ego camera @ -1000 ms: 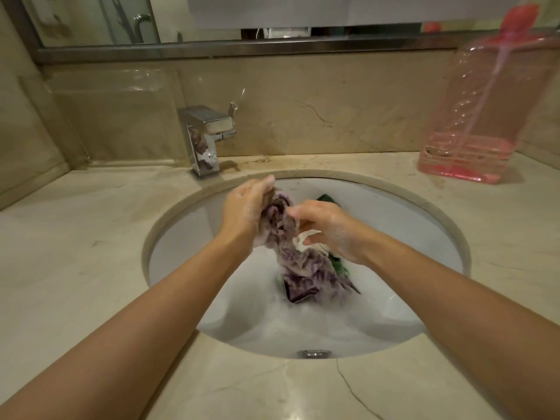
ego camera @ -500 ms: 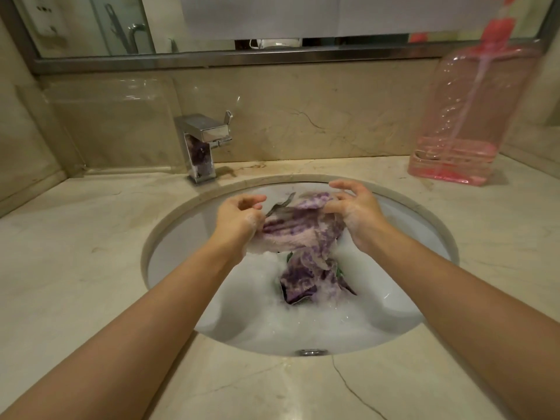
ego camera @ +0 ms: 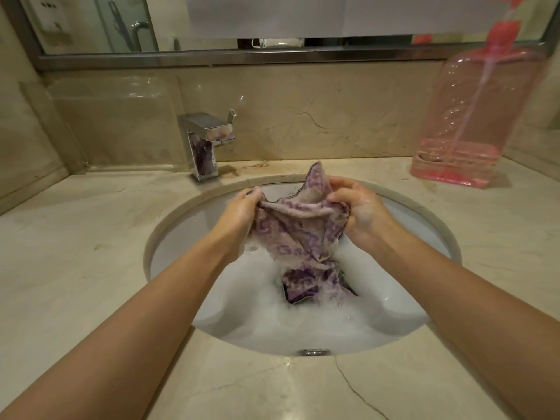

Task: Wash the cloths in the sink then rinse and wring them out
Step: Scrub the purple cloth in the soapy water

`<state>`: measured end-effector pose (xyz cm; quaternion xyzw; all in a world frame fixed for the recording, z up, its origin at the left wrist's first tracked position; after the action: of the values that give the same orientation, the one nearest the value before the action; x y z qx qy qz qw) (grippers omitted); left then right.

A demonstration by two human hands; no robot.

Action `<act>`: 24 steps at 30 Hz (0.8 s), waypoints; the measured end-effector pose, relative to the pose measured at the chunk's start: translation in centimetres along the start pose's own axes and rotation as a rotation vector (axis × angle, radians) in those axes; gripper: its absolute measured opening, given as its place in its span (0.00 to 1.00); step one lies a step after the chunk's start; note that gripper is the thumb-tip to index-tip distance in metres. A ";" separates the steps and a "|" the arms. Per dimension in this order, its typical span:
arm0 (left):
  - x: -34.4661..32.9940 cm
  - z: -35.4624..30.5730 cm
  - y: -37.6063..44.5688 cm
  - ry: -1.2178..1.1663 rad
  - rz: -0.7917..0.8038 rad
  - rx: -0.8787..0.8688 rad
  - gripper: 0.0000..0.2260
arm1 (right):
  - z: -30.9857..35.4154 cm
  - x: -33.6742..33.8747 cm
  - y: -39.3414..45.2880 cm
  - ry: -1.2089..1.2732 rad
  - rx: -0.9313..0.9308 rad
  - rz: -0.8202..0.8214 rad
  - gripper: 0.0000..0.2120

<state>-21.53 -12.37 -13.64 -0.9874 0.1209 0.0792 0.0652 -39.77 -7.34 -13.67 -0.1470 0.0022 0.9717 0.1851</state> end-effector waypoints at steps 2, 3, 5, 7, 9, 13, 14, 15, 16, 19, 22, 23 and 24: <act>-0.5 1.0 -0.7 -0.036 0.021 0.129 0.18 | 1.4 0.5 -0.7 -0.128 0.135 -0.094 0.16; -1.2 1.4 -1.4 -0.026 0.069 0.197 0.21 | 2.4 -0.2 -1.4 -0.224 0.239 -0.065 0.17; -2.2 2.3 -2.4 -0.005 0.189 0.296 0.28 | 3.5 -3.2 -3.2 -0.416 0.412 0.129 0.17; -3.0 2.5 -2.6 0.040 0.288 0.286 0.27 | 2.7 -6.3 -4.8 -0.559 0.456 0.358 0.15; -2.8 1.8 -2.4 0.011 0.249 0.195 0.16 | 1.8 -7.4 -5.3 -0.565 0.426 0.425 0.12; -2.3 0.0 -1.8 -0.231 0.186 0.010 0.09 | 1.5 -3.2 -3.1 -0.573 0.323 -0.036 0.09; -2.3 -0.6 -1.6 -0.259 0.203 -0.056 0.07 | 0.7 -2.8 -2.5 -0.680 0.261 -0.039 0.08; -2.4 -1.4 -1.7 -0.284 0.209 -0.133 0.08 | -0.5 -3.2 -2.2 -0.771 0.162 0.061 0.10; -2.1 -2.1 -1.7 -0.293 0.189 -0.211 0.09 | -1.9 -3.9 -2.4 -0.812 0.037 0.209 0.16; -1.2 -3.1 -2.0 -0.288 0.103 -0.338 0.08 | -3.9 -5.2 -3.6 -0.788 -0.134 0.470 0.21; 0.8 -3.2 -1.3 -0.152 -0.057 -0.356 0.10 | -2.6 -3.2 -1.5 -0.697 -0.018 0.245 0.16; 1.2 -3.2 -1.3 -0.121 -0.092 -0.349 0.11 | -1.9 -1.9 -0.8 -0.710 0.039 0.109 0.18; 1.4 -3.1 -1.3 -0.102 -0.107 -0.339 0.12 | -1.2 -0.8 -0.4 -0.738 0.097 -0.012 0.21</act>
<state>-19.44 -11.91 -10.68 -0.9840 0.0496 0.1446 -0.0919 -38.59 -7.35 -14.62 0.2223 -0.0194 0.9569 0.1858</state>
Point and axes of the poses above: each hand's wrist, its own y-axis towards the middle knuckle, its own x-axis out of the back of the hand, z = x × y, the point moved 10 cm from there along y, towards the middle knuckle, and after that the axes turned 9 degrees about -y, right-handed, at the moved point
